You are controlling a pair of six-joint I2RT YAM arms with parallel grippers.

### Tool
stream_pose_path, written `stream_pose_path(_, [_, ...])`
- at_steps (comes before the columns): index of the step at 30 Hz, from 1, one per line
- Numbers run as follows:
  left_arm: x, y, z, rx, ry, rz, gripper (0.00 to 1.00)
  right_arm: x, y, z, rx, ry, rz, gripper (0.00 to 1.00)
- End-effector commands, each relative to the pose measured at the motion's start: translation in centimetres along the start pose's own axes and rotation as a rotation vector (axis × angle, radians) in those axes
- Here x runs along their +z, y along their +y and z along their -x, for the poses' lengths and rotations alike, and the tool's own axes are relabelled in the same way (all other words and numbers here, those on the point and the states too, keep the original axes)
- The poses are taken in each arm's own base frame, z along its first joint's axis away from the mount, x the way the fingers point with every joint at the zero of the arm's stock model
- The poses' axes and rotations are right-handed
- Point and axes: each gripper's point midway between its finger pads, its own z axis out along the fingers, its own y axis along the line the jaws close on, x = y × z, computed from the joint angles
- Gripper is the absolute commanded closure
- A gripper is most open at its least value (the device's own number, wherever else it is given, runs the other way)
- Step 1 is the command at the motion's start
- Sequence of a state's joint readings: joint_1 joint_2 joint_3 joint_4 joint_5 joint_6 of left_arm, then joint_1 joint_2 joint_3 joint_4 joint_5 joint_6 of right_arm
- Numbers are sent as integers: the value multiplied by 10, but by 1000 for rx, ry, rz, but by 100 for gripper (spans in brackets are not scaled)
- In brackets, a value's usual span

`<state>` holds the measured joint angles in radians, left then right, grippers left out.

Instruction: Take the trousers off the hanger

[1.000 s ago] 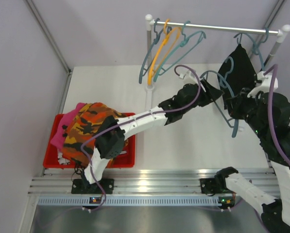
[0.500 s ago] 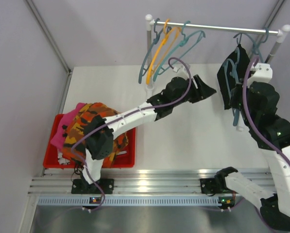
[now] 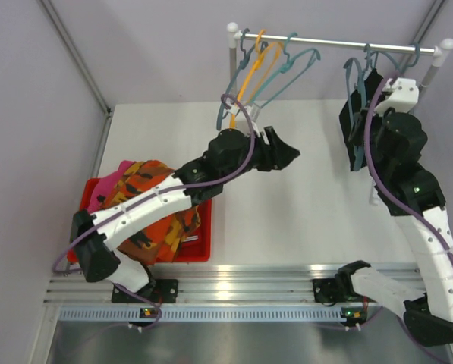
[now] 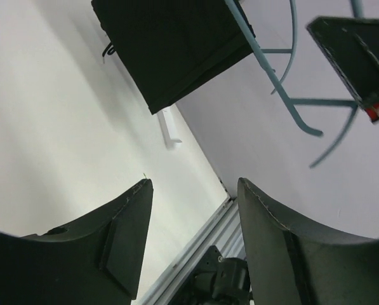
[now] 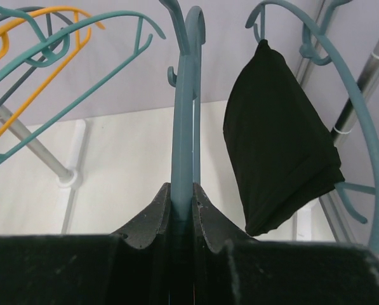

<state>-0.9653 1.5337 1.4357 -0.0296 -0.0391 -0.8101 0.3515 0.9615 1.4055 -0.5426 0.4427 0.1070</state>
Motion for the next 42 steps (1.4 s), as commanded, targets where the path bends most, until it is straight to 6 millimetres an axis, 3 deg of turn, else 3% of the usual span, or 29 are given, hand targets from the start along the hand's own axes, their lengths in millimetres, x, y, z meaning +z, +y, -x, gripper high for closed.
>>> stream_pose_path(1, [-37,-4,20,113,-53,-2,39,13,17,33,50,-105,43,100])
stream_pose_path(11, [-84,5,15,194,-21,14,37,53,32,30,73,-103,18,100])
stream_pose_path(19, [-97,20,8,210,-14,52,36,72,40,33,82,-130,8,100])
stream_pose_path(26, [-105,24,12,241,-22,67,36,100,56,14,76,-82,23,100])
stream_pose_path(38, [-126,34,10,253,-26,97,34,117,69,-12,77,-20,27,100])
stream_pose_path(41, [-128,35,9,260,-19,99,34,118,73,-15,65,5,35,86])
stream_pose_path(42, [-130,35,10,261,-19,99,34,115,73,-13,61,16,35,76])
